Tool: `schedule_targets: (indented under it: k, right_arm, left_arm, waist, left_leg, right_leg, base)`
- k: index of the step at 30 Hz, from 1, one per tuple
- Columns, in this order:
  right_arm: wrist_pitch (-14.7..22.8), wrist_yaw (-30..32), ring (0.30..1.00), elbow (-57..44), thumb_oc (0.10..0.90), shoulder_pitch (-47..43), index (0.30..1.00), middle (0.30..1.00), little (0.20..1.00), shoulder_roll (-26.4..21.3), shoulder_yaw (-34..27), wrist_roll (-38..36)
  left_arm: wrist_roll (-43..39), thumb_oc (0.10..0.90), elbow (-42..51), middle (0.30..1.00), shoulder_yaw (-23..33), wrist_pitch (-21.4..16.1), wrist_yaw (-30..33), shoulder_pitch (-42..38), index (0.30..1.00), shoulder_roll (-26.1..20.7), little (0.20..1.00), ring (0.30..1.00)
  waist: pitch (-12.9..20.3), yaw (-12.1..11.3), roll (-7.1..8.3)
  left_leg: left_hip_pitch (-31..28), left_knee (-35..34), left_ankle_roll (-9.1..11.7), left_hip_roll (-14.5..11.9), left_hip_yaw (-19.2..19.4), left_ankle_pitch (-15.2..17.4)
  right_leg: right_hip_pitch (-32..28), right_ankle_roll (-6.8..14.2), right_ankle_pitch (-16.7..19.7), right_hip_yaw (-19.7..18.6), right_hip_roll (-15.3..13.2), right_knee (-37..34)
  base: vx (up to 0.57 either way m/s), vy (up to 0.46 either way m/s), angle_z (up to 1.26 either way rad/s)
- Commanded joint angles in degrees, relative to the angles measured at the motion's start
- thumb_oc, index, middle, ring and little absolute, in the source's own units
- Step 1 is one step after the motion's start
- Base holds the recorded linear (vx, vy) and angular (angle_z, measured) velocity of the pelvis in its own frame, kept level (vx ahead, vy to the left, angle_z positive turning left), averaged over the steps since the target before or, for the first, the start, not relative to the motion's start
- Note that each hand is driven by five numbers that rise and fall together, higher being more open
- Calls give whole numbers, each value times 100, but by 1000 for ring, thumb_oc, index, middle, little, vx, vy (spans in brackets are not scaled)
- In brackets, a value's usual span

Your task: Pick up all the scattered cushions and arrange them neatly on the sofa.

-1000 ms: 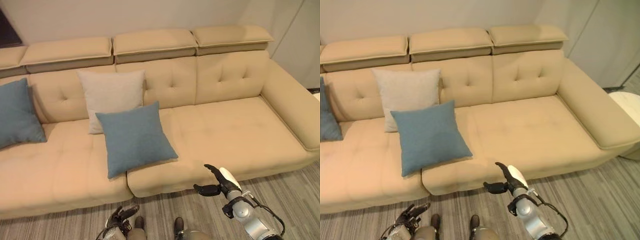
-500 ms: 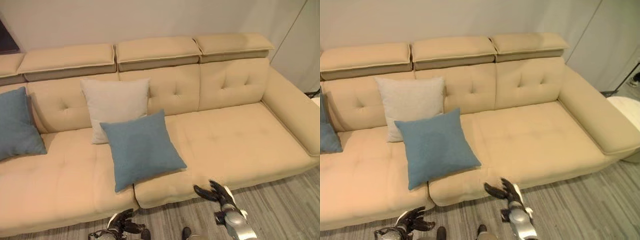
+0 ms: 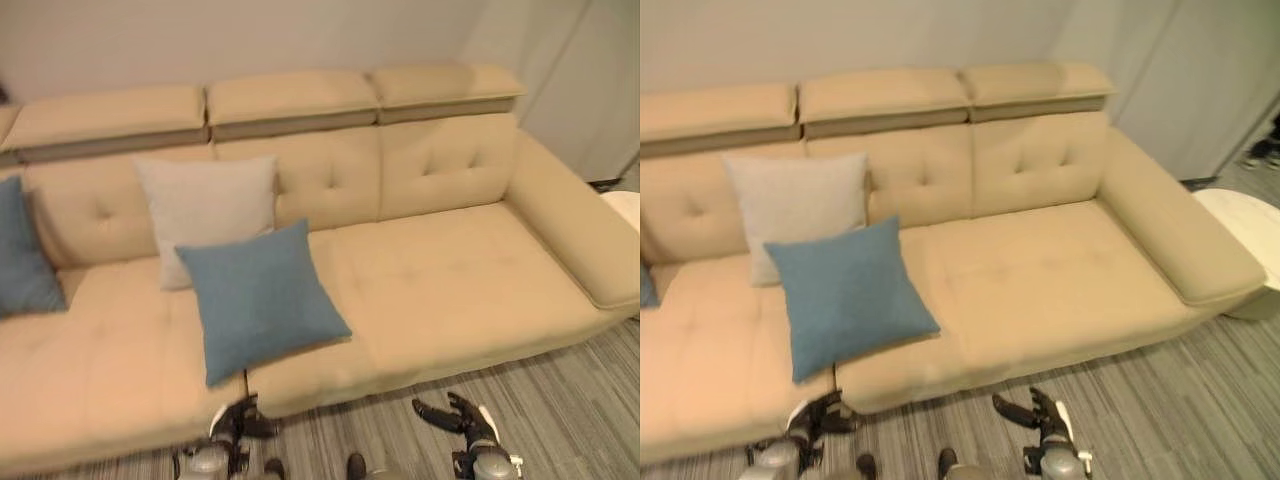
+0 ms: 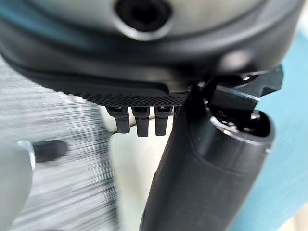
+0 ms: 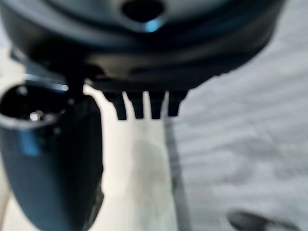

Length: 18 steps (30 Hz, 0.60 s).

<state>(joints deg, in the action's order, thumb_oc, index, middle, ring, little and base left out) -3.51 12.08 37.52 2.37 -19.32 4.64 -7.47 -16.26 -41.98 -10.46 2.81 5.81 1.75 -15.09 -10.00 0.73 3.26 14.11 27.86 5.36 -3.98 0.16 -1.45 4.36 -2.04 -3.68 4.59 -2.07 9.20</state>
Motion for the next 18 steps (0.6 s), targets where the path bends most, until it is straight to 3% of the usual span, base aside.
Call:
schedule_targets:
  k: [1, 2, 3, 4, 6, 9, 12, 13, 14, 15, 18]
  right_arm:
    - [512, 262, 900, -770, 800, -359, 900, 900, 900, -445, -65, 276]
    - [553, 278, 900, -816, 800, -311, 900, 900, 900, -408, -45, 312]
    - [671, 444, 900, -764, 800, -329, 900, 900, 900, -289, -1, 278]
    - [675, 447, 900, -759, 800, -330, 900, 900, 900, -285, 3, 278]
    - [740, 672, 900, -751, 800, -353, 900, 900, 900, -155, 60, 263]
    - [755, 720, 900, -663, 800, -326, 900, 900, 900, 51, 142, 341]
    - [761, 722, 900, -650, 800, -343, 900, 900, 900, 94, 199, 439]
    - [764, 705, 900, -648, 800, -344, 900, 900, 900, 101, 209, 433]
    - [805, 645, 900, -672, 800, -333, 900, 900, 900, 115, 188, 316]
    - [851, 641, 900, -749, 800, -293, 900, 900, 900, 128, 177, 341]
    - [921, 693, 900, -839, 800, -436, 900, 900, 900, -12, 130, 393]
  left_arm:
    - [-108, 800, 810, 900, 290, -395, 418, 124, 900, -44, 900, 900]
    - [-76, 800, 866, 900, 395, -474, 583, 191, 900, 17, 900, 900]
    - [-28, 800, 981, 900, 517, -625, 951, 270, 900, 131, 900, 900]
    - [-28, 800, 983, 900, 516, -626, 956, 274, 900, 128, 900, 900]
    - [-110, 800, 917, 900, 574, -715, 1357, 207, 900, 167, 900, 900]
    - [-41, 800, 889, 900, 777, -821, 1807, 192, 900, 168, 900, 900]
    - [61, 800, 919, 900, 804, -851, 1944, 200, 900, 124, 900, 900]
    - [61, 800, 933, 900, 830, -848, 1988, 168, 900, 83, 900, 900]
    - [184, 800, 954, 900, 907, -809, 2078, 55, 900, -111, 900, 900]
    - [329, 800, 1010, 900, 1001, -817, 2138, -42, 900, -284, 900, 900]
    - [451, 800, 977, 900, 1036, -894, 2179, -458, 900, -566, 900, 900]
  waist:
    - [-117, -138, 42]
    - [-66, -181, 56]
    - [-53, -374, 136]
    - [-44, -362, 156]
    - [-92, -548, 262]
    - [-15, -749, 391]
    - [98, -784, 493]
    - [151, -799, 522]
    - [181, -764, 569]
    - [214, -698, 521]
    - [205, -529, 455]
  left_leg:
    - [145, 840, -377, 417, 128, 868]
    - [57, 355, -495, 381, 275, 1055]
    - [279, -326, -527, 363, 197, 982]
    - [267, -366, -527, 385, 195, 961]
    - [630, -1135, -292, 61, 79, 267]
    - [599, -1299, -276, 99, -70, 184]
    - [367, -1482, -342, 136, -1, 221]
    - [205, -1588, -394, 163, 35, 256]
    - [-95, -1761, -468, 192, 81, 310]
    - [-294, -1857, -526, 151, 29, 383]
    - [-477, -1948, -523, 131, -62, 511]
  right_leg:
    - [-324, 413, -413, -20, -149, -151]
    - [-352, 454, -491, 48, -136, -186]
    - [-442, 496, -598, 87, -85, -227]
    - [-439, 498, -609, 95, -105, -223]
    - [-730, 529, -760, 135, -85, -305]
    - [-1049, 616, -885, 81, -149, -285]
    - [-1094, 742, -832, 98, -307, -178]
    - [-1010, 827, -766, 114, -408, 75]
    - [-759, 1003, -460, 93, -543, 731]
    - [-478, 1064, -160, 96, -625, 1232]
    - [-43, 991, 25, 77, -871, 1175]
  base:
    - [182, -26, -9]
    - [236, 18, -12]
    - [237, 14, 7]
    - [254, 27, 24]
    - [258, 30, 34]
    - [377, 101, 27]
    - [300, 145, -20]
    - [282, 179, -29]
    - [410, 209, -34]
    - [309, 144, -22]
    - [215, 11, 16]
